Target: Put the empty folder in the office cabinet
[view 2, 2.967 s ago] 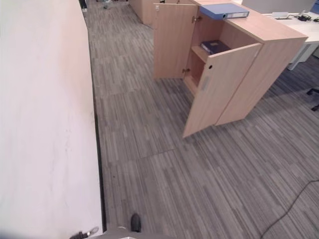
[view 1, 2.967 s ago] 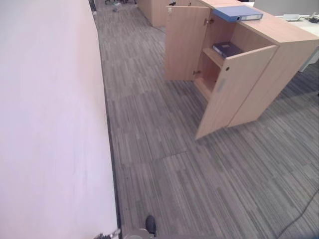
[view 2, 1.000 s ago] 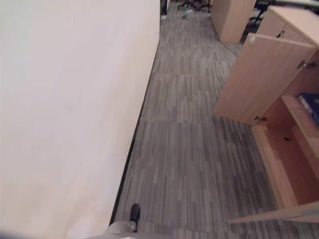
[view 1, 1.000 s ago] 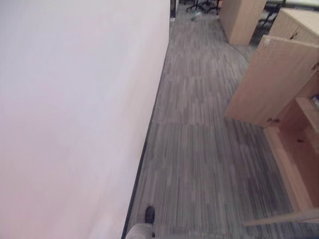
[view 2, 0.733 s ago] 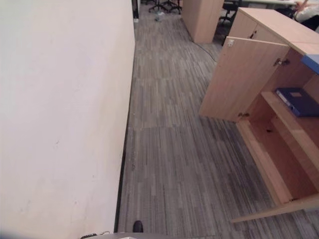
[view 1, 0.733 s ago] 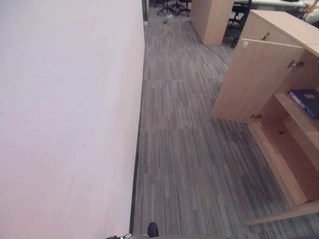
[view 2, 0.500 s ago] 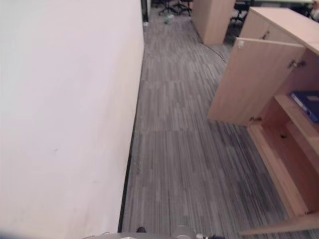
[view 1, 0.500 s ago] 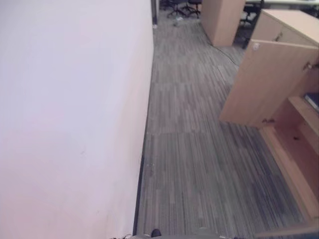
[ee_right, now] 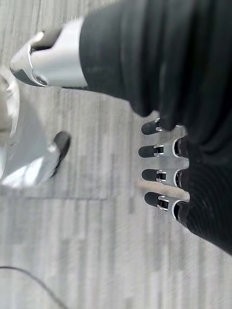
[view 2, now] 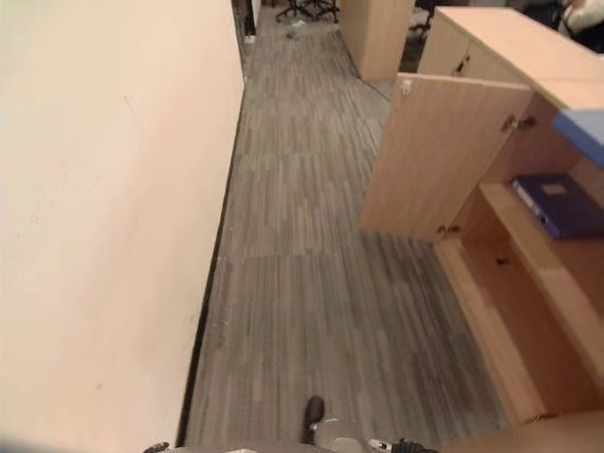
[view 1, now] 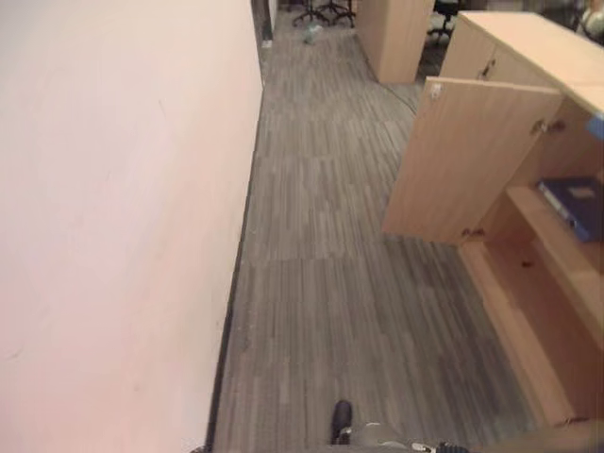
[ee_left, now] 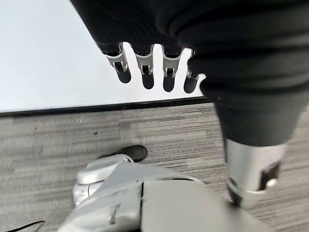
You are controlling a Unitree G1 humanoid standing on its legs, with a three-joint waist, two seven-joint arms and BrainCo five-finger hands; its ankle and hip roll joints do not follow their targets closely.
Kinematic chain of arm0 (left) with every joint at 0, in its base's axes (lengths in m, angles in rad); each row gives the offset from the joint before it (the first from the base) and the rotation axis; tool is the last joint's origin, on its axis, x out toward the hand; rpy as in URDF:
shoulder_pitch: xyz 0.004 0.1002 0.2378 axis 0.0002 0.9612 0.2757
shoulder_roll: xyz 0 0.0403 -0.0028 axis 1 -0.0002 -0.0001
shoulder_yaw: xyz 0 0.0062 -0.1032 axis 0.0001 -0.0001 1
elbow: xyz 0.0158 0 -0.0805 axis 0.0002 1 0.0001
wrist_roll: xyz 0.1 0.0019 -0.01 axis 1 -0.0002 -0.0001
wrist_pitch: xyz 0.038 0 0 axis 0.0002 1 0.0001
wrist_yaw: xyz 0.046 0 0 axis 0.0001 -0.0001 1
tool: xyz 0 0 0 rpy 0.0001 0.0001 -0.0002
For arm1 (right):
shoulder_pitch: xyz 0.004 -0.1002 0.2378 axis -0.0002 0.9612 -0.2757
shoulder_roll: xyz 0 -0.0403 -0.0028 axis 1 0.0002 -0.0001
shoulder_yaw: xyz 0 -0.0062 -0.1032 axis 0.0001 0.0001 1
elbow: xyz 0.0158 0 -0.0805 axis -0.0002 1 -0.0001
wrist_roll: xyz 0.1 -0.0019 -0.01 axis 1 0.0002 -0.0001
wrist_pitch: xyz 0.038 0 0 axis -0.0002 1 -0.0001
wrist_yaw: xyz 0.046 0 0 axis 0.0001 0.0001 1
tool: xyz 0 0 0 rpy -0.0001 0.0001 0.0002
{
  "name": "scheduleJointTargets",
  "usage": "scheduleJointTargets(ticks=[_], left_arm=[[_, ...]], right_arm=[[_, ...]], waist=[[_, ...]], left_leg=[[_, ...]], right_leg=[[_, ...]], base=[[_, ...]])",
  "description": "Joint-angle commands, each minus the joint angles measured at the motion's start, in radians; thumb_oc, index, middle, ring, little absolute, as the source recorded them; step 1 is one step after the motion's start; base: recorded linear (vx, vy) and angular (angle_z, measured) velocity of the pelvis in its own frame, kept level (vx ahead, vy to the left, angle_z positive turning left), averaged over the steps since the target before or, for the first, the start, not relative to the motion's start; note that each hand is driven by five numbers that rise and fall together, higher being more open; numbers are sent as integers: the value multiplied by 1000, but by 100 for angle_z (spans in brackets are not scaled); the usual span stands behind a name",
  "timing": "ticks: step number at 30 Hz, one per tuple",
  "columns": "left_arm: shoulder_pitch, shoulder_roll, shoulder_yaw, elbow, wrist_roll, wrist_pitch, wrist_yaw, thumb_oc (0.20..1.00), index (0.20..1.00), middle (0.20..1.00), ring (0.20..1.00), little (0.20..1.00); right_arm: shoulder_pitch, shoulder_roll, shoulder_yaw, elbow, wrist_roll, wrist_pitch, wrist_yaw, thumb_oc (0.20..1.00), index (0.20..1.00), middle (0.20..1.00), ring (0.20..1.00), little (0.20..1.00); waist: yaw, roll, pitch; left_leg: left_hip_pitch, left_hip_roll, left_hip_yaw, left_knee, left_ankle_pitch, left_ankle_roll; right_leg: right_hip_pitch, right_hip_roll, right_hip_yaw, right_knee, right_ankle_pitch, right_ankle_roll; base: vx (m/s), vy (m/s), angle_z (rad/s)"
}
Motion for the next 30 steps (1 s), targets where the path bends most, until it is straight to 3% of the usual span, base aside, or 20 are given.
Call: scheduleJointTargets(ticks=[1, 3, 6, 7, 10, 11, 13, 15, 18, 22, 26, 30], left_arm=[[-25, 17, 15, -19, -23, -7, 7, 1000, 1000, 1000, 1000, 1000], [-50, 17, -10, -48, -21, -8, 15, 1000, 1000, 1000, 1000, 1000], [-54, 6, -23, -69, -36, -14, 5, 1000, 1000, 1000, 1000, 1000], [-55, 1, -7, -90, -107, -23, -25, 1000, 1000, 1000, 1000, 1000], [-57, -1, 7, -101, -134, -29, -32, 1000, 1000, 1000, 1000, 1000], [-57, -1, 14, -101, -151, -30, -30, 1000, 1000, 1000, 1000, 1000], [-58, -1, 33, -92, -179, -32, -24, 1000, 1000, 1000, 1000, 1000], [-55, -6, 41, -77, -185, -33, -23, 1000, 1000, 1000, 1000, 1000], [-30, -18, 58, -30, -190, -26, -33, 1000, 1000, 1000, 1000, 1000], [-1, -22, 70, 0, -176, -20, -38, 1000, 1000, 1000, 1000, 1000], [5, -7, 89, -2, -175, -21, -37, 1000, 1000, 1000, 1000, 1000], [4, 4, 92, -6, -166, -21, -33, 1000, 1000, 1000, 1000, 1000]], right_arm=[[-16, 21, 16, 56, 21, -2, -6, 1000, 1000, 1000, 1000, 1000], [-15, 18, 16, 58, 30, 0, -11, 1000, 1000, 1000, 1000, 1000], [-18, 11, 16, 59, 24, 4, -15, 1000, 1000, 1000, 1000, 1000], [-15, 2, 10, 60, 21, 5, -16, 1000, 1000, 1000, 1000, 1000], [-10, 0, 16, 65, 8, 5, -11, 1000, 1000, 1000, 1000, 1000], [-9, 1, 17, 67, 5, 5, -10, 1000, 1000, 1000, 1000, 1000], [-4, 1, 20, 70, -5, 5, -10, 1000, 1000, 1000, 1000, 1000], [2, 2, 18, 70, -6, 2, -9, 1000, 1000, 1000, 1000, 1000], [17, 3, 3, 82, -19, 5, -3, 1000, 1000, 1000, 1000, 1000], [38, 15, -8, 99, -28, 10, 12, 1000, 1000, 1000, 1000, 1000], [43, 22, -9, 106, -33, 14, 29, 1000, 1000, 1000, 1000, 1000], [31, 25, -7, 87, -30, 11, 34, 1000, 1000, 1000, 1000, 1000]], waist=[[-18, -20, 5], [-15, -44, 25], [-9, -45, 33], [8, -50, 32], [24, -41, 28], [33, -37, 25], [58, -8, 28], [71, 8, 29], [73, 27, 13], [74, 26, -29], [79, 9, -63], [76, 3, -79]], left_leg=[[-29, -38, -2, 116, -6, -13], [-127, 1, 5, 381, 75, 13], [-202, 11, 22, 435, 81, 32], [-280, -31, -1, 380, 56, 45], [-303, -68, -38, 234, 53, 37], [-315, -87, -71, 142, 74, 28], [-335, -105, -167, -61, 180, -1], [-370, -119, -241, -172, 215, -20], [-373, -125, -287, -218, 237, -38], [-326, -124, -269, -218, 265, -32], [-279, -166, -216, -218, 212, 13], [-239, -201, -175, -218, 162, 49]], right_leg=[[77, -34, 84, -12, 59, 2], [116, -13, 105, 1, 21, -39], [137, -13, 120, 6, 4, -50], [151, -26, 145, 1, -1, -43], [168, -29, 165, -10, -13, -30], [179, -28, 171, -17, -19, -27], [218, -5, 189, -29, -38, -27], [243, 10, 219, -30, -60, -29], [283, 22, 275, -35, -90, -25], [314, -3, 303, -33, -115, -12], [294, -73, 322, 15, -108, 33], [248, -125, 336, 82, -53, 74]], base=[[127, -225, -14], [150, -285, -14], [121, -103, -48], [180, 7, -56], [135, 40, -61], [231, 77, -64], [255, 63, -22], [264, 57, -6], [325, 134, -44], [397, 230, -77], [259, 229, -8], [167, 196, -41]])
